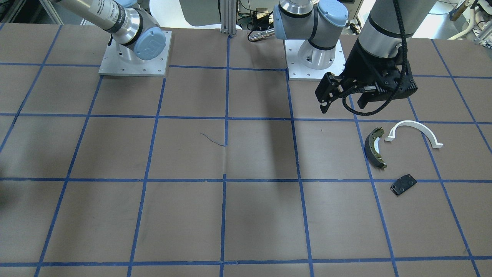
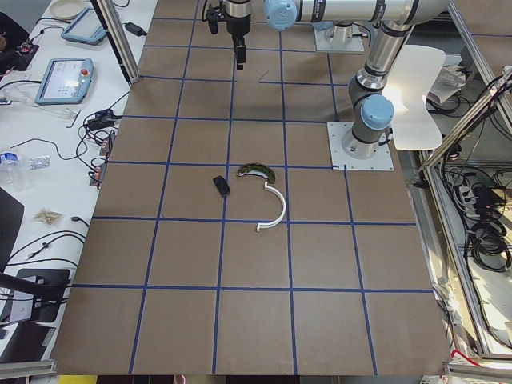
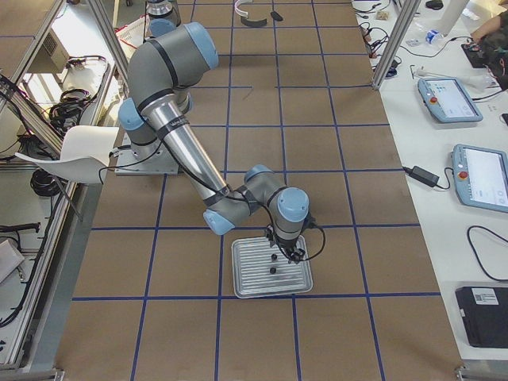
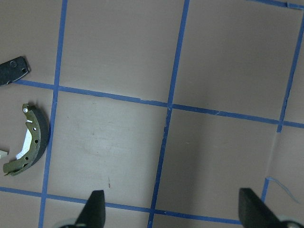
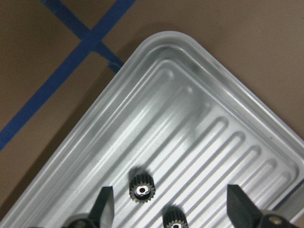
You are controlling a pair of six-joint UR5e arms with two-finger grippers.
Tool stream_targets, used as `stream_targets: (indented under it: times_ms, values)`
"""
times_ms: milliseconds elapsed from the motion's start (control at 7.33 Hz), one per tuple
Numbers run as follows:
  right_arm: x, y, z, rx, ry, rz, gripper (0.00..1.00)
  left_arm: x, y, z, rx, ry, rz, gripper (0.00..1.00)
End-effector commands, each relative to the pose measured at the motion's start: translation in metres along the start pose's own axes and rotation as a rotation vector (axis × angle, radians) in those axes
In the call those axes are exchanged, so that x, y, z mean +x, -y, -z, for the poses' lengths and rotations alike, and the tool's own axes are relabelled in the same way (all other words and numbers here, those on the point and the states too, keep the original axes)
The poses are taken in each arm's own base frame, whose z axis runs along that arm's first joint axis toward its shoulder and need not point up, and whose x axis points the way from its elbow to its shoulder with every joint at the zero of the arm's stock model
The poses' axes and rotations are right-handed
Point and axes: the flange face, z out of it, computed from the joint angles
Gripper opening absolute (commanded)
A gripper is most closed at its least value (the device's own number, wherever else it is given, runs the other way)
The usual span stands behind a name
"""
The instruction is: Place bearing gear from tray to pile
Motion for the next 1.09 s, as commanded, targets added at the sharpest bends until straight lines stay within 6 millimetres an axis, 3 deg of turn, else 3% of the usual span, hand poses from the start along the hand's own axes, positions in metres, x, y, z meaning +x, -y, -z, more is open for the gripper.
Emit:
stream_targets:
  times_ms: [0, 409, 545, 682, 955]
  values:
    - [0.0047, 0.0005, -0.0154, 0.008, 0.062, 0.021, 0.82, 0.0001, 0.0004, -0.0008, -0.002, 0.0, 0.0, 1.0]
    - [-0.0018, 0.0007, -0.0221, 0.005, 0.117, 0.039, 0.81, 0.0008, 0.0003, -0.0006, 0.0, 0.0, -0.001, 1.0]
    - [-0.0011, 0.0004, -0.0216, 0.004, 0.111, 0.052, 0.67, 0.0009, 0.0001, -0.0008, -0.002, -0.001, -0.001, 1.0]
    - [-0.0001, 0.0004, -0.0208, 0.005, 0.102, 0.073, 0.6, 0.0008, 0.0001, -0.0008, -0.002, 0.0, -0.001, 1.0]
    - [-0.0005, 0.0005, -0.0223, 0.005, 0.103, 0.071, 0.58, 0.0002, 0.0004, -0.0008, -0.002, -0.001, 0.0, 1.0]
